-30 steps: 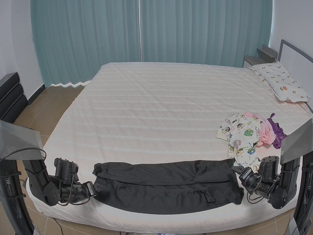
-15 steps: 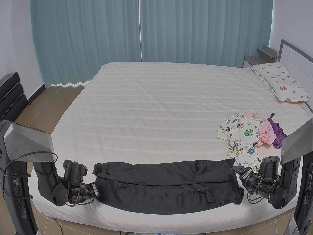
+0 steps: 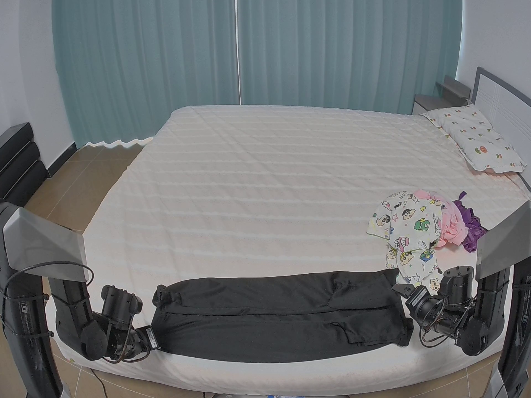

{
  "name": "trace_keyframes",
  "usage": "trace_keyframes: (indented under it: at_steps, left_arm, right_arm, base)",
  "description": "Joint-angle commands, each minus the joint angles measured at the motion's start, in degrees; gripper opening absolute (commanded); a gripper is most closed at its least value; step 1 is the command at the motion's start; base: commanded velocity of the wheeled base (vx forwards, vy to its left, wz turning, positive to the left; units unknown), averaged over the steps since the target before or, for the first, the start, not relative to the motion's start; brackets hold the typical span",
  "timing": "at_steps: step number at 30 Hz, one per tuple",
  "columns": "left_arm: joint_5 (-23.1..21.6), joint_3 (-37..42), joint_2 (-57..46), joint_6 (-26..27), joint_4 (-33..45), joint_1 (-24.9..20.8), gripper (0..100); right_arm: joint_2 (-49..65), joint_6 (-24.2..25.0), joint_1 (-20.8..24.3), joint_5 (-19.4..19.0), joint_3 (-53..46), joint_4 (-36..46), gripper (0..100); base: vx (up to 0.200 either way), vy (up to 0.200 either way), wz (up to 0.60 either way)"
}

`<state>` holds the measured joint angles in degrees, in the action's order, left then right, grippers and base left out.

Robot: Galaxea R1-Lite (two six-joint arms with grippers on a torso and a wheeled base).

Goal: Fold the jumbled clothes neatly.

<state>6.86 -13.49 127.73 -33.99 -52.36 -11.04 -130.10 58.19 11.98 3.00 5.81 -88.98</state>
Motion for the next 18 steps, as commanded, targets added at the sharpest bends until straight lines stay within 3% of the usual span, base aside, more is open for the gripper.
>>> trace_keyframes:
  at_steps: [1,5,6,18]
  left_arm:
    - [0.1,1.0,-0.7,0.0,0.1,0.1,0]
    - [0.1,1.9,-0.5,0.0,-0.1,0.1,0]
    - [0.1,1.9,-0.5,0.0,-0.3,0.1,100]
    - [-1.1,-4.8,-10.9,-0.6,1.2,6.8,100]
  right_arm:
    - [-0.1,0.0,0.1,0.0,-0.1,-0.9,100]
    - [-0.1,0.0,0.1,0.0,-0.3,-1.0,100]
    - [-0.1,0.0,0.1,0.0,-0.3,-1.0,100]
    - [-0.1,0.0,0.1,0.0,-0.3,-1.0,100]
  base:
    - [0.0,0.0,0.0]
    - [0.0,0.0,0.0]
    - [0.0,0.0,0.0]
    - [0.0,0.0,0.0]
